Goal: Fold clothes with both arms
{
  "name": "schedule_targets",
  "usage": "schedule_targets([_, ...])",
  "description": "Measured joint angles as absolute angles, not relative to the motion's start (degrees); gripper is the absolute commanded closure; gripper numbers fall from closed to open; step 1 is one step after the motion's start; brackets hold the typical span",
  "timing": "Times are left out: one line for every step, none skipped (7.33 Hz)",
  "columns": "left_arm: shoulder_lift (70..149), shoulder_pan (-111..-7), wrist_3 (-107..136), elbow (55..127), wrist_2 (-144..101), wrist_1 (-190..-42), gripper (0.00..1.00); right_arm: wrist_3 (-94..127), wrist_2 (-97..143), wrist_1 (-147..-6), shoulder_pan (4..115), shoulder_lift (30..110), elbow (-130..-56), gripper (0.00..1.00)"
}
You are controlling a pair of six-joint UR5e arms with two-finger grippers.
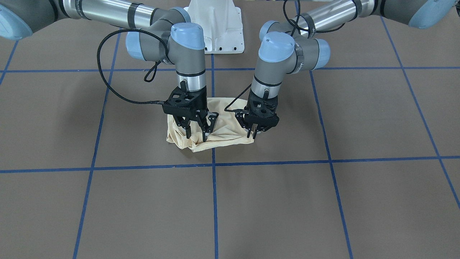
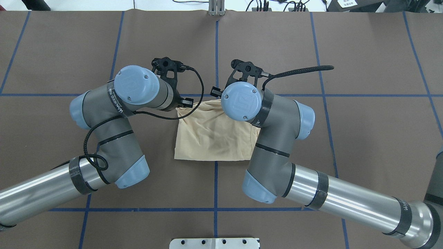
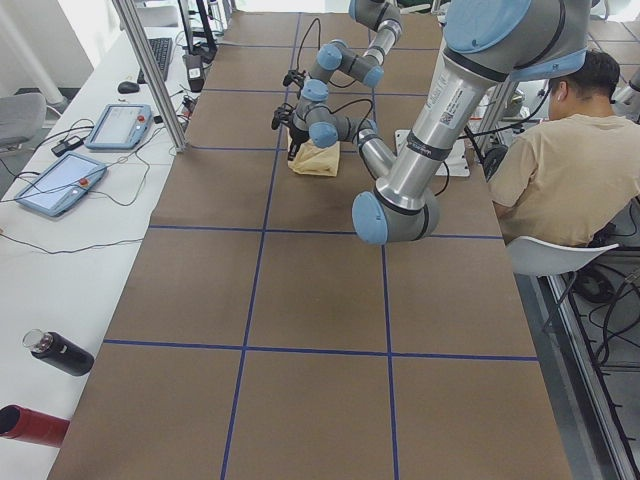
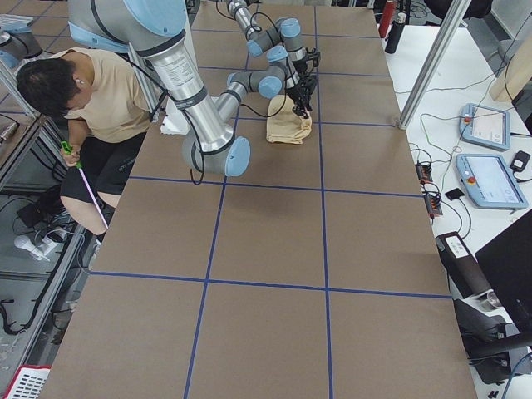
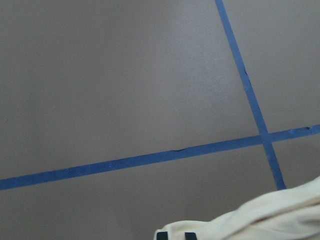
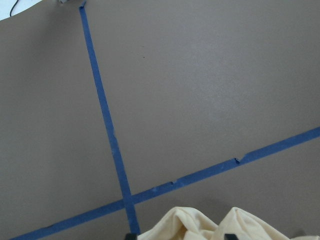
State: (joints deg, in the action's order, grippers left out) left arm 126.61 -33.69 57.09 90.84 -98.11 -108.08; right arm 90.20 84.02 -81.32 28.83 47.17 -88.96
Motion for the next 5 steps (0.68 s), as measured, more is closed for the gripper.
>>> schedule_targets([126.6, -34.2, 55.3, 91.1, -98.4, -108.3, 0.00, 89.1, 86.8, -81.4, 30.0, 47.1, -89.2, 0.00])
schedule_targets([126.2, -35.2, 52.6, 91.5, -99.5, -108.5, 0.00, 88.2, 89.0, -81.5, 30.8, 47.0, -89.6, 0.00])
schedule_targets([125.0, -36.5, 49.3, 92.2, -101.2, -108.8, 0.00, 88.1, 89.7, -81.6, 30.3, 47.0, -89.7, 0.00])
schedule_targets([123.3, -37.5, 46.7, 93.4, -102.5, -109.4, 0.00, 88.3, 88.7, -81.6, 28.6, 46.9, -89.1, 0.00])
schedule_targets([121.9, -38.0, 45.5, 94.3, -103.0, -110.1, 0.00, 88.3, 86.7, -81.6, 26.8, 46.2, -87.2, 0.00])
